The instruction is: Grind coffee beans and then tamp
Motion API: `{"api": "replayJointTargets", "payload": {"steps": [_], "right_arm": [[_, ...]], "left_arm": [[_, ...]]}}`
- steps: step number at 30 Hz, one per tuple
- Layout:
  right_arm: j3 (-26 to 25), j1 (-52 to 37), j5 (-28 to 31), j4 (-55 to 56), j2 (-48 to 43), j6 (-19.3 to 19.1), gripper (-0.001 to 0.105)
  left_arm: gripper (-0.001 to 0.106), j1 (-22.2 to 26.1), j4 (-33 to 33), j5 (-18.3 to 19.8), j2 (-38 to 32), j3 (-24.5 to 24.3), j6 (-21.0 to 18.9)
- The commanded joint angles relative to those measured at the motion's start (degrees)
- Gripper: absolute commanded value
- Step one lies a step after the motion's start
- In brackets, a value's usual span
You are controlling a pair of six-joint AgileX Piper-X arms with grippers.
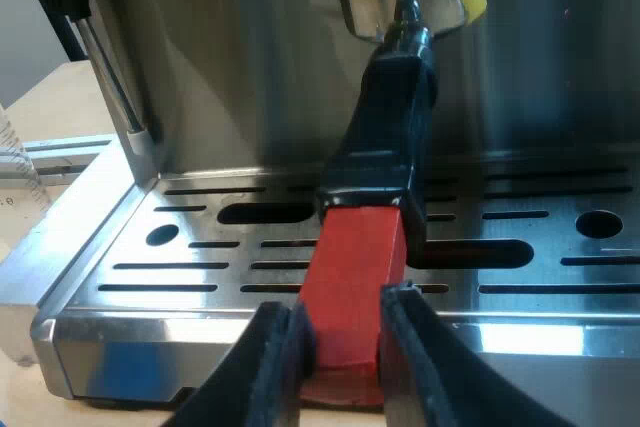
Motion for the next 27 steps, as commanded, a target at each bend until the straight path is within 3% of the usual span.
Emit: {"api": "replayJointTargets", "payload": {"steps": [1,14,27], "right_arm": [[-0.7,-1.6,4.4,-2.1,-0.3,-0.6,0.021],[-0.7,5.0,4.7,5.9,-0.3,-0.5,0.021],[-0.7,12.5,9.2,7.6,-2.5,-0.5,0.021]], "left_arm": [[0.067,-0.3,0.1,0.7,0.2,-0.1,0.0],[0.067,-0.3,0.1,0.7,0.2,-0.1,0.0],[0.067,-0.3,0.1,0.7,0.2,-0.1,0.0]]}}
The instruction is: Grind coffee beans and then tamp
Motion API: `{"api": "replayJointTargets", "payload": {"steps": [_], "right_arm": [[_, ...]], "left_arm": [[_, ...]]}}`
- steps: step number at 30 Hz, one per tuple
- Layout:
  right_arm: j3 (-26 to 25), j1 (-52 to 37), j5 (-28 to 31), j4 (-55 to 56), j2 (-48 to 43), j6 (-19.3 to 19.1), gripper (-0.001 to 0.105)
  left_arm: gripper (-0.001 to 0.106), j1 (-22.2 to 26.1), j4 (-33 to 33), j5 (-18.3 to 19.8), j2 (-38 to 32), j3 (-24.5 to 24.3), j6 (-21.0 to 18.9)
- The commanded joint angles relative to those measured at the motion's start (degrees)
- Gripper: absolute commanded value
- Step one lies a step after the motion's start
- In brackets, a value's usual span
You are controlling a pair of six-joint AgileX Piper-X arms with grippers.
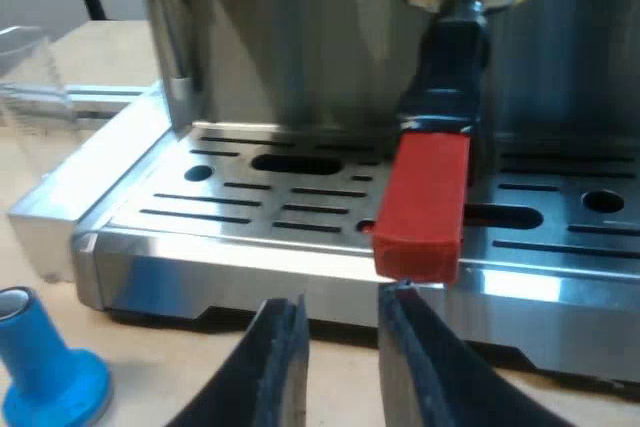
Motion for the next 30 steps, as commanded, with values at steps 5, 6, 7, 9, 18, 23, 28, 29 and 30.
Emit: {"api": "replayJointTargets", "payload": {"steps": [5,6,7,9,18,23,28,29,30], "right_arm": [[-0.4,2.3,3.2,2.1,-6.3,-0.5,0.021],[-0.4,2.3,3.2,2.2,-6.6,-0.5,0.021],[-0.4,2.3,3.2,2.7,-7.5,-0.5,0.021],[-0.6,2.3,3.2,4.8,-11.1,-0.6,0.022],[-3.7,2.3,-2.4,15.5,-18.3,-0.3,0.063],[-7.3,2.3,-3.3,21.0,-18.7,-0.1,0.063],[-13.5,-1.5,-9.9,34.1,-18.7,6.9,0.063],[-14.3,-2.9,-11.3,36.0,-18.7,8.4,0.063],[-15.8,-5.1,-13.9,40.2,-18.7,11.1,0.063]], "left_arm": [[0.067,-0.3,0.1,0.7,0.2,-0.1,0.0],[0.067,-0.3,0.1,0.7,0.2,-0.1,0.0],[0.067,-0.3,0.1,0.7,0.2,-0.1,0.0],[0.067,-0.3,0.1,0.7,0.2,-0.1,0.0],[0.067,-0.3,0.1,0.7,0.2,-0.1,0.0],[0.067,-0.3,0.1,0.7,-0.4,-0.1,0.0],[0.067,-0.3,0.0,0.7,-2.0,-0.1,0.0],[0.067,-0.3,0.0,0.7,-2.0,-0.1,0.0],[0.067,-0.3,0.0,0.7,-2.0,-0.1,0.0]]}}
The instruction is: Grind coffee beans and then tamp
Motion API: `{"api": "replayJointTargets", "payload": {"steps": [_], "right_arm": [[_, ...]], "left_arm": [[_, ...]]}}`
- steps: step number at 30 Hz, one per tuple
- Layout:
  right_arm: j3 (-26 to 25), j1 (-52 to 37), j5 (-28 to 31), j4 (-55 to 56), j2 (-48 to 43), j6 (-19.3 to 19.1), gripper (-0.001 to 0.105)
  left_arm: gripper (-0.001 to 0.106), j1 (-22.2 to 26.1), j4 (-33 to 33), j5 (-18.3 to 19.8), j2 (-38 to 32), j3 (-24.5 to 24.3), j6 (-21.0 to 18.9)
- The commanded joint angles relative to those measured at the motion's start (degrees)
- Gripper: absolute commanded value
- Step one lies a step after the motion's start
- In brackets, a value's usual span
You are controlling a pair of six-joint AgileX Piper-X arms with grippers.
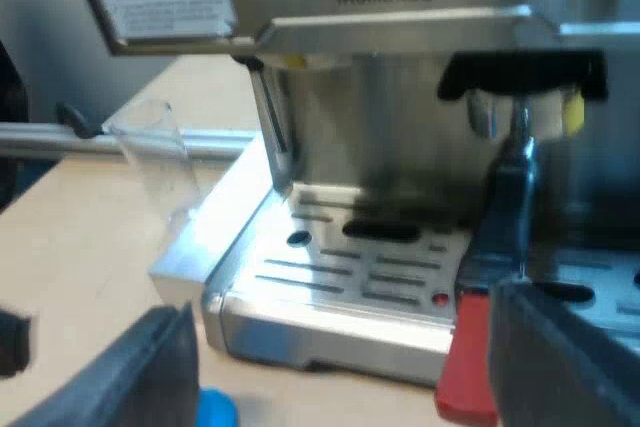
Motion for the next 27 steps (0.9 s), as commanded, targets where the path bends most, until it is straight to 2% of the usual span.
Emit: {"api": "replayJointTargets", "payload": {"steps": [1,2,4,7,10,16,17,21,27], "right_arm": [[-4.0,-5.5,-7.0,10.4,-0.5,5.9,0.063],[-4.5,-6.7,-8.4,12.3,-0.5,6.9,0.063],[-7.1,-11.6,-16.3,18.8,-0.2,9.7,0.063],[-9.2,-15.9,-21.8,23.8,0.6,12.2,0.063],[-11.0,-19.0,-27.0,25.4,2.5,12.5,0.063],[-12.7,-19.5,-27.6,25.4,4.9,12.5,0.063],[-15.1,-19.5,-28.2,26.3,9.0,13.2,0.063],[-17.0,-19.5,-28.2,26.6,12.5,14.7,0.063],[-17.5,-21.1,-30.0,27.1,15.4,14.7,0.063]], "left_arm": [[0.067,-0.3,0.0,0.7,-0.3,-0.1,0.0],[0.067,-0.3,0.0,0.7,-0.3,-0.1,0.0],[0.067,-0.3,0.0,0.7,-0.3,-0.1,0.0],[0.067,-0.3,0.0,0.7,-0.3,-0.1,0.0],[0.067,-0.3,0.0,0.7,-0.3,-0.1,0.0],[0.067,-0.3,0.0,0.7,-0.3,-0.1,0.0],[0.067,-0.3,0.0,0.7,-0.3,-0.1,0.0],[0.067,-0.3,0.0,0.8,-0.3,-0.1,0.0],[0.067,-0.3,0.0,1.2,-0.3,-0.1,0.0]]}}
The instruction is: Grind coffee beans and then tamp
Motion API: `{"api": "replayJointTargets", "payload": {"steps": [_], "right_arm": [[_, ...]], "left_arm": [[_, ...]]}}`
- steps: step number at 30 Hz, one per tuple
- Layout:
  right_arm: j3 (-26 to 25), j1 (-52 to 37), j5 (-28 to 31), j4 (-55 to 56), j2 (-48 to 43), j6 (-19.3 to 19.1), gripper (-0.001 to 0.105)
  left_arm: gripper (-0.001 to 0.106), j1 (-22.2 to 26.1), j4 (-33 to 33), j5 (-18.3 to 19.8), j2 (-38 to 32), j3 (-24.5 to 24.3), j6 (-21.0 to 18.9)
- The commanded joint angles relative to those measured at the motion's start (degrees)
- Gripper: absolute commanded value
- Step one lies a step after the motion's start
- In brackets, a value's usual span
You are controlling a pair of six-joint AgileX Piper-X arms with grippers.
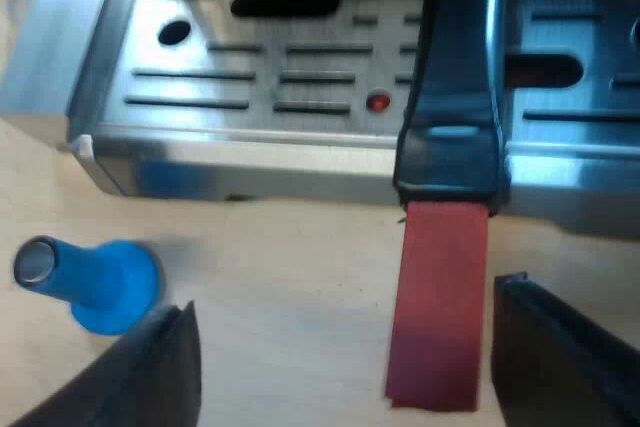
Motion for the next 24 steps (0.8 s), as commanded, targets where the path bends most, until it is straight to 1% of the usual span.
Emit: {"api": "replayJointTargets", "payload": {"steps": [1,10,14,18,24], "right_arm": [[-0.6,-1.3,-0.7,1.0,0.6,0.1,0.063],[-0.6,-3.8,-0.4,1.6,1.2,0.2,0.063],[-0.6,-3.8,-0.5,0.2,3.7,0.2,0.063],[-0.6,-4.0,0.6,-1.6,5.4,0.2,0.063],[-0.6,-3.9,0.9,-1.9,7.8,0.2,0.063]], "left_arm": [[0.067,-0.3,0.0,1.0,-0.4,-0.1,0.0],[0.067,-0.3,0.1,1.0,-0.4,-0.1,0.0],[0.067,-0.3,0.1,1.0,-0.4,-0.1,0.0],[0.067,-0.3,0.1,1.0,-0.4,-0.1,0.0],[0.067,-0.3,0.1,1.0,-0.4,-0.1,0.0]]}}
